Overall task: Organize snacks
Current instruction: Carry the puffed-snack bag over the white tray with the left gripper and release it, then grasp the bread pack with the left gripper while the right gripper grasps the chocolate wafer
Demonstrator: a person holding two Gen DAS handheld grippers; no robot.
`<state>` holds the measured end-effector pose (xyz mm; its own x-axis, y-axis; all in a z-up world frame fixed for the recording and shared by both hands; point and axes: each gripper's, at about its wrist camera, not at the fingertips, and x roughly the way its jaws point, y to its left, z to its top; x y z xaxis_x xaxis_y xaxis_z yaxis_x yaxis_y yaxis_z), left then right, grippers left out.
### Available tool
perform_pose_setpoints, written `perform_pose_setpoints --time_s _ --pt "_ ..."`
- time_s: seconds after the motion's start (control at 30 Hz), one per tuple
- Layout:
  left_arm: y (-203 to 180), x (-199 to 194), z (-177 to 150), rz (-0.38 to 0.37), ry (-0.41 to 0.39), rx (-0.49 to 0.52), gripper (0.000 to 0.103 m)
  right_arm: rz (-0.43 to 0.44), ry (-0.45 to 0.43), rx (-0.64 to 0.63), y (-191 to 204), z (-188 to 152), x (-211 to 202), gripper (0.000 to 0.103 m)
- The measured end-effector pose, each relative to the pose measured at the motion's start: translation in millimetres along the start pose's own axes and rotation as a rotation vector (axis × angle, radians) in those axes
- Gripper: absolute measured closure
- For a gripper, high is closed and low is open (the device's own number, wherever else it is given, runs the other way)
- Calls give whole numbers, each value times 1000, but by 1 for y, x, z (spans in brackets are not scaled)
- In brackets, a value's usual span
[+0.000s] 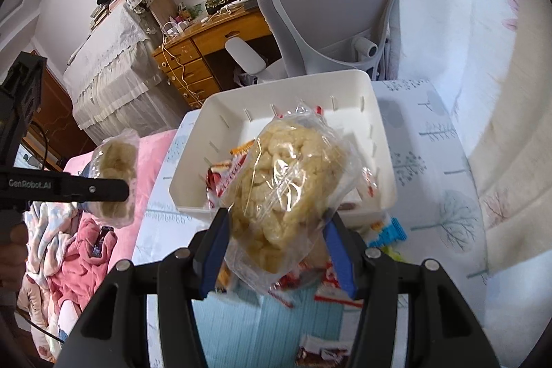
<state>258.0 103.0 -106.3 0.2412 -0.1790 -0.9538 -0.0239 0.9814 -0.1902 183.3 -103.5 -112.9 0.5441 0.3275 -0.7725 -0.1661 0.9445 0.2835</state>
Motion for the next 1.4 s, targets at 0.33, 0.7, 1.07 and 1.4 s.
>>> perform_pose_setpoints --time_s 0.33,0.7,1.07,1.4 --pt "11 33 38 -71 -66 20 54 11 4 3 5 16 40 49" --pt "13 63 52 -117 -64 19 44 -22 48 38 3 23 68 46" --pt "16 53 38 -118 -39 18 17 -31 43 152 -10 19 54 32" --pt "24 29 1 -135 -39 41 17 -74 -10 203 -6 -5 23 30"
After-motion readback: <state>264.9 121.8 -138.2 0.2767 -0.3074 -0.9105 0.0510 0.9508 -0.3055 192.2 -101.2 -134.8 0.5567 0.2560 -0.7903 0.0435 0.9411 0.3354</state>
